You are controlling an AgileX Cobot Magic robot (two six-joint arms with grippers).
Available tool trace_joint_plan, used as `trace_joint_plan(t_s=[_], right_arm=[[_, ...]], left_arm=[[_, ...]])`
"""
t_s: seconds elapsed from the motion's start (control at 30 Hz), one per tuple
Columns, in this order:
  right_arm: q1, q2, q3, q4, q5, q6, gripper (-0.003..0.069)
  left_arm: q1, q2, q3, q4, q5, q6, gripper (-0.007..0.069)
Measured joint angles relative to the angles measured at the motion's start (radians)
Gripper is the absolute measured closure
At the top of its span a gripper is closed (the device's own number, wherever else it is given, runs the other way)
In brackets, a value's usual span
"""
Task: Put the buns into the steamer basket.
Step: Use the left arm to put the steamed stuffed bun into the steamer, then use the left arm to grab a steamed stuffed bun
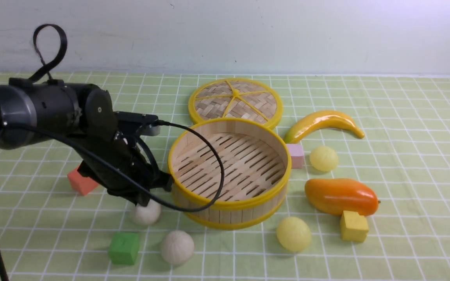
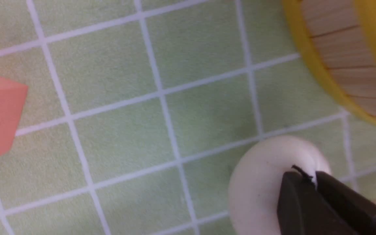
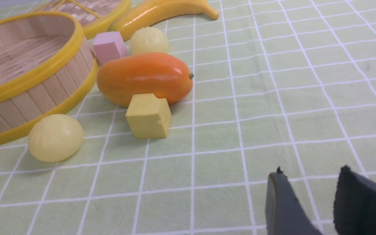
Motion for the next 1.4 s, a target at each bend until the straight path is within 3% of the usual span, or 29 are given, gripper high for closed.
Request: trace_joint_plan(t_s=[0.23,0.43,0.57,0.67,0.8,0.93,1.07,1.13,1.17,1.2,1.27,1.4], right_arm=[[0.000,0.000,0.000,0.000,0.000,0.000,0.0418],[0.000,0.000,0.000,0.000,0.000,0.000,0.0418],[0.000,0.000,0.000,0.000,0.000,0.000,0.0418],[0.000,0.000,0.000,0.000,0.000,0.000,0.0418],[0.000,0.000,0.000,0.000,0.000,0.000,0.0418],[0.000,0.000,0.000,0.000,0.000,0.000,0.0418],[0.000,0.000,0.000,0.000,0.000,0.000,0.0418],[0.000,0.000,0.000,0.000,0.000,0.000,0.0418],[0.000,0.000,0.000,0.000,0.000,0.000,0.0418],[0.000,0.000,0.000,0.000,0.000,0.000,0.0418],[0.000,0.000,0.000,0.000,0.000,0.000,0.0418],[0.000,0.000,0.000,0.000,0.000,0.000,0.0418]], left_arm=[[-0.087,-0.073,-0.149,-0.034,-0.007,-0.001,0.0637],[-0.089,0.109,-0.278,-0.008,-0.046,-0.024,0.0632],[-0.089,0.234,-0.343,0.015,-0.047,-0.027,0.0584],[-0.089,0.289,-0.386,0.017,-0.044,-0.027,0.0480],[-0.089,0.278,-0.442,0.019,0.022,-0.062,0.0260],[-0.089,0.220,-0.477,0.023,0.135,-0.118,0.0188],[-0.106,0.037,-0.423,0.029,0.270,-0.151,0.0293],[-0.133,-0.049,-0.325,0.032,0.306,-0.152,0.0423],[-0.140,-0.065,-0.301,0.033,0.311,-0.152,0.0435],[-0.167,-0.115,-0.199,0.033,0.321,-0.152,0.0533],[-0.201,-0.151,-0.076,0.032,0.310,-0.152,0.0634],[-0.228,-0.155,0.066,0.028,0.217,-0.149,0.0637]])
